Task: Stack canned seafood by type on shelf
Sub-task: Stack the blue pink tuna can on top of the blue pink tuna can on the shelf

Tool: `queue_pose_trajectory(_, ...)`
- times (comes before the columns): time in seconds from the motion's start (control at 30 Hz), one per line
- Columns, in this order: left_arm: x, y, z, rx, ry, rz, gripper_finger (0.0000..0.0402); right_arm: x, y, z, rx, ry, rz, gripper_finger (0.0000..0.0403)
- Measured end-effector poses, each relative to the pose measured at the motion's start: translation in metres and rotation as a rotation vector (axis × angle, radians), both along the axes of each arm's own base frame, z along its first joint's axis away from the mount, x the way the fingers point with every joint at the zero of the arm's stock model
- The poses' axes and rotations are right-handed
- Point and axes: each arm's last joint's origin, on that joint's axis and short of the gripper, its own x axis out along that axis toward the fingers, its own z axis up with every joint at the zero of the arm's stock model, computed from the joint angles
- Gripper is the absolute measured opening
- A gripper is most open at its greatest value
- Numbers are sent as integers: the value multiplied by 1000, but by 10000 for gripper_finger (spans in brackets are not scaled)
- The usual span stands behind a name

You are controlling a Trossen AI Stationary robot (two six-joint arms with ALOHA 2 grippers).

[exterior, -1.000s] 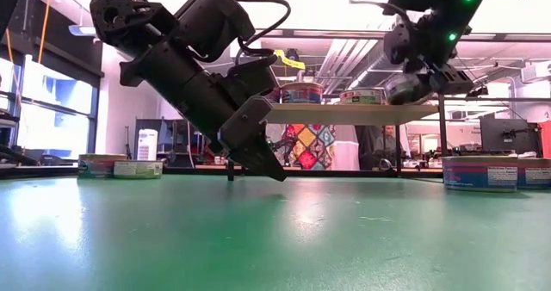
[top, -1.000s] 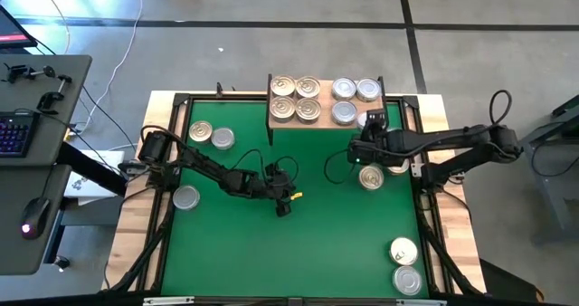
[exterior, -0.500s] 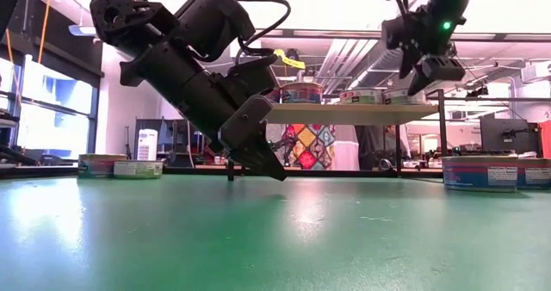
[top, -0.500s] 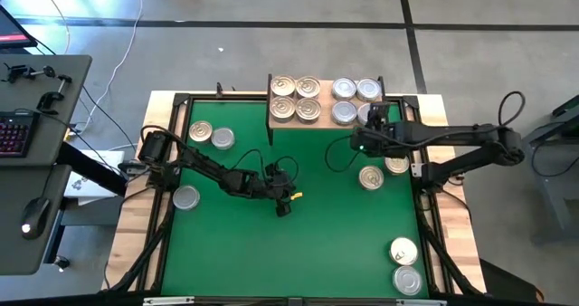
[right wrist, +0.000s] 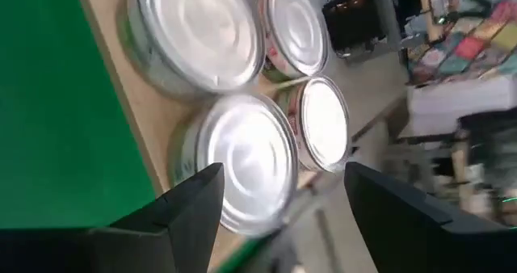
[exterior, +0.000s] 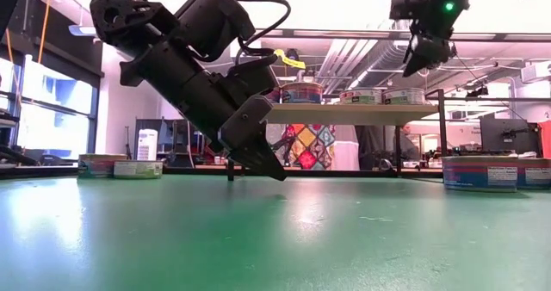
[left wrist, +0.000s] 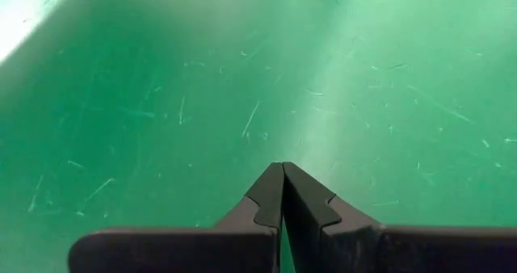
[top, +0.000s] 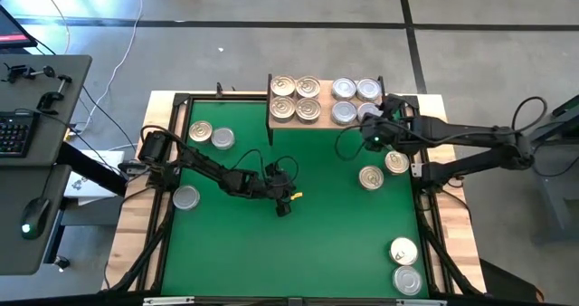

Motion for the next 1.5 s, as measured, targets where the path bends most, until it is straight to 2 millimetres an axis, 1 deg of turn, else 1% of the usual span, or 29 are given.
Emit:
queue_pose_trajectory(0.1,0,-2,0,10,0,-5,0,8,8,4,142,-233,41,252)
queue_pose_trajectory(0.17,-1,-6,1,37,-5,-4,0,17,20,-1,254,-360,162,252)
queue_pose_trajectory(0.23,-1,-12,2,61,-16,-21,0,28,36,-12,316,-443,292,252)
queue_pose_trajectory(0.3,-1,-21,3,84,-28,-65,0,34,53,-28,343,-501,388,252)
queue_pose_trajectory(0.4,-3,-33,4,97,-35,-117,0,33,79,-54,401,-535,446,252)
queue_pose_trajectory(0.53,-6,-43,4,95,-34,-147,0,16,105,-78,534,-505,353,252)
queue_pose_trajectory(0.67,-6,-44,4,94,-42,-146,0,-5,119,-88,627,-431,193,248)
queue_pose_trajectory(0.73,-5,-41,5,94,-51,-129,0,-15,120,-92,635,-404,93,236)
queue_pose_trajectory(0.87,-2,-35,7,89,-77,-105,0,-33,113,-100,562,-357,-109,194)
queue_pose_trajectory(0.93,-1,-33,8,88,-85,-99,0,-37,111,-103,546,-342,-185,168)
queue_pose_trajectory(1.0,0,-32,8,85,-86,-97,0,-36,111,-107,555,-316,-221,143)
queue_pose_trajectory(1.13,0,-32,8,80,-85,-104,0,-26,115,-118,600,-236,-226,102)
queue_pose_trajectory(1.27,0,-32,8,78,-92,-104,0,-9,116,-135,598,-184,-221,68)
queue_pose_trajectory(1.37,0,-35,11,64,-105,-101,0,12,120,-146,609,-217,-131,46)
queue_pose_trajectory(1.47,-1,-40,25,51,-152,-113,0,36,126,-158,711,-260,19,27)
queue_pose_trajectory(1.5,-2,-42,31,46,-167,-119,0,46,129,-158,744,-298,95,23)
